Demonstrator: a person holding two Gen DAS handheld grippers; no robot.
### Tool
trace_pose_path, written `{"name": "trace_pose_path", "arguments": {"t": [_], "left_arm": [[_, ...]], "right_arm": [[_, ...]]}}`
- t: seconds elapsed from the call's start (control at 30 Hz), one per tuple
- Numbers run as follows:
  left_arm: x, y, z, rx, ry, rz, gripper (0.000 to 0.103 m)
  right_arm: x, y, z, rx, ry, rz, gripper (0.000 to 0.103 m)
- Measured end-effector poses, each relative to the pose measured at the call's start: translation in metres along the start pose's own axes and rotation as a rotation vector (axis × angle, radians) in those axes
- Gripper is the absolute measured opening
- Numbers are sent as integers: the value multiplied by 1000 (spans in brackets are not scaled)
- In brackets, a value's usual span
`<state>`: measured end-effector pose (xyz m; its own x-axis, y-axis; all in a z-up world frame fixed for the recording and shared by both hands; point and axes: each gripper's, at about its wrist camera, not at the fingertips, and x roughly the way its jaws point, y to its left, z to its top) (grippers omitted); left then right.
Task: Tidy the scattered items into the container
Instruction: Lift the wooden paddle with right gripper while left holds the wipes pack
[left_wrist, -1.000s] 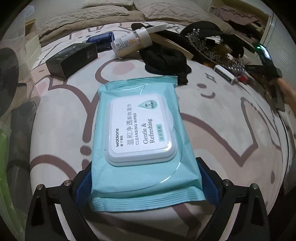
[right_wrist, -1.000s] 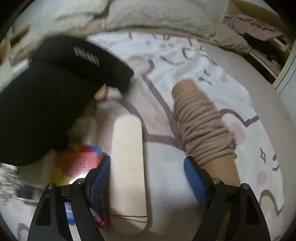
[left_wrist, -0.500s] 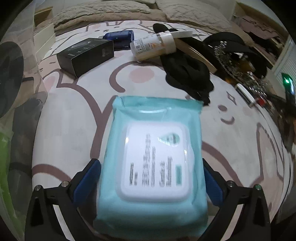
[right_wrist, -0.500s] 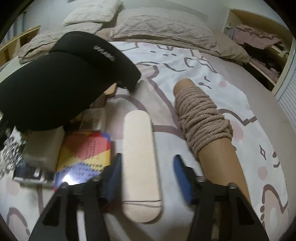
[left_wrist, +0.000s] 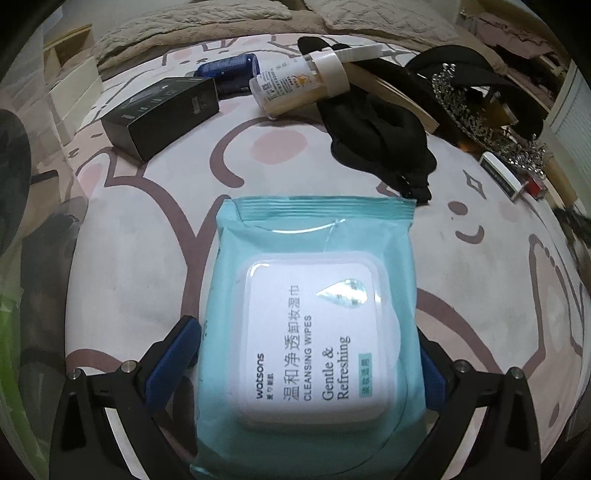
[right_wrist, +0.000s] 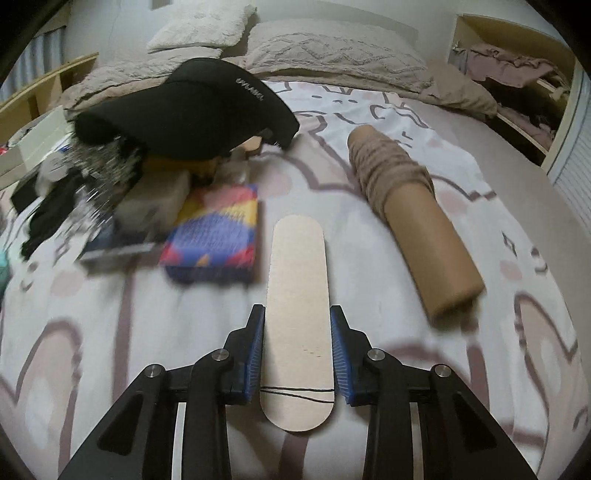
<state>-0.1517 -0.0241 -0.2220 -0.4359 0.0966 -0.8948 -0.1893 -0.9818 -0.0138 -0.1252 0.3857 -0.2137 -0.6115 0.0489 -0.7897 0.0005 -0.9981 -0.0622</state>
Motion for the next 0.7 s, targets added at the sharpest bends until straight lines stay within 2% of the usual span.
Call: {"name": "trace_pose_path", "arguments": {"t": [0.17, 0.23, 0.27, 0.33, 0.43, 0.57, 0.7], "left_arm": [[0, 2, 4, -18, -9, -4, 103], [1, 1, 5, -6, -20, -9, 101], [0, 1, 5, 2, -24, -12, 99], [-3, -1, 5, 21, -34, -30, 89], [-6, 0, 6, 40, -41, -30, 82], [-10, 5, 4, 49, -50, -55, 78], [-21, -8, -12, 83, -47, -88, 77]], "right_arm": [[-26, 7, -28, 23, -15, 95, 35], [-34, 22, -36, -16, -22, 134, 35], [-36, 30, -39, -40, -22, 141, 35], [-39, 49, -43, -97, -18, 150, 35], [-37, 66, -42, -123, -13, 171, 35], [-39, 81, -42, -163, -11, 177, 35], [-46, 91, -43, -140, -1, 301, 35]]}}
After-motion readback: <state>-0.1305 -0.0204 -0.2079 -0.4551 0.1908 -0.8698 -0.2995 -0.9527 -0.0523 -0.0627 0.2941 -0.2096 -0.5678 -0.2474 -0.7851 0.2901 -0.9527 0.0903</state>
